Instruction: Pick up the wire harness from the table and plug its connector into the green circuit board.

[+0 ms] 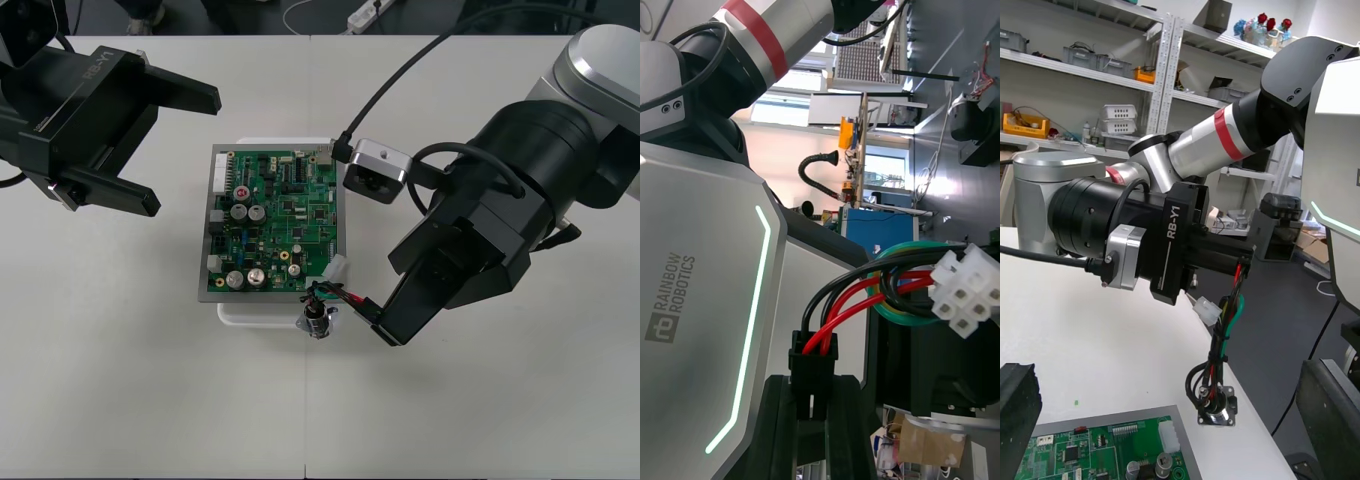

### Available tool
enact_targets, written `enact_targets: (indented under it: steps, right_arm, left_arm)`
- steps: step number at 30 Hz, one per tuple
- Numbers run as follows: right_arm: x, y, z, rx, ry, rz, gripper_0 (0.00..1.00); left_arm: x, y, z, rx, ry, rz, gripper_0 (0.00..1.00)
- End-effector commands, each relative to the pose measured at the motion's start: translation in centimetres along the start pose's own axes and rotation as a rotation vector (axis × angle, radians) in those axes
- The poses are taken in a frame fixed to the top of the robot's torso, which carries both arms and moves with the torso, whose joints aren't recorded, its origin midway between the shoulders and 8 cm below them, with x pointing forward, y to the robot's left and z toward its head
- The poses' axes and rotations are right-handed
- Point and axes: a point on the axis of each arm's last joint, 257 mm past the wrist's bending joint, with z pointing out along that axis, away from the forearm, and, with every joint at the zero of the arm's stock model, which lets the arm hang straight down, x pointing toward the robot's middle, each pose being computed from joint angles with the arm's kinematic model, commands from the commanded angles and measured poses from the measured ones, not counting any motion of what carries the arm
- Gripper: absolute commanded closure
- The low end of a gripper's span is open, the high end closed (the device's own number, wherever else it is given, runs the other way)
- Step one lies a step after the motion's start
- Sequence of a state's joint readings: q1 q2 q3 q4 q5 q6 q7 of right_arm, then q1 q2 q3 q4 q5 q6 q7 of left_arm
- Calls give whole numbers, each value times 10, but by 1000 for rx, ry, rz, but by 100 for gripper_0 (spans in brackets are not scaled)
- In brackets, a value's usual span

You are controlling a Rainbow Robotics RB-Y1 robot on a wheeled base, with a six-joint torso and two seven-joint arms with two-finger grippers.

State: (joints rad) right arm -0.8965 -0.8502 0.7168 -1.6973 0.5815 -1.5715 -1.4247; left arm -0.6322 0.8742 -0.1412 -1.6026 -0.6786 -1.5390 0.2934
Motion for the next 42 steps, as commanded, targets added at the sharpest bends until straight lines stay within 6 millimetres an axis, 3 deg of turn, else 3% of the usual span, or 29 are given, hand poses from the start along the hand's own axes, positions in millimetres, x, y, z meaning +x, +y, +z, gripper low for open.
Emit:
enact_targets:
  steps: [1, 12, 28, 42]
  right_arm:
    - [-15, 5, 7, -4, 31, 3, 100]
    - [-34, 3, 13, -14, 30, -10, 100]
    - [-43, 3, 35, -31, 64, -12, 100]
    - [-75, 1, 42, -42, 5, -11, 100]
  left_arm:
    - [4, -16, -2, 44, 36, 69, 0]
    - [7, -21, 4, 65, 56, 83, 0]
    - [12, -23, 6, 73, 57, 80, 0]
    - [15, -19, 1, 55, 61, 83, 0]
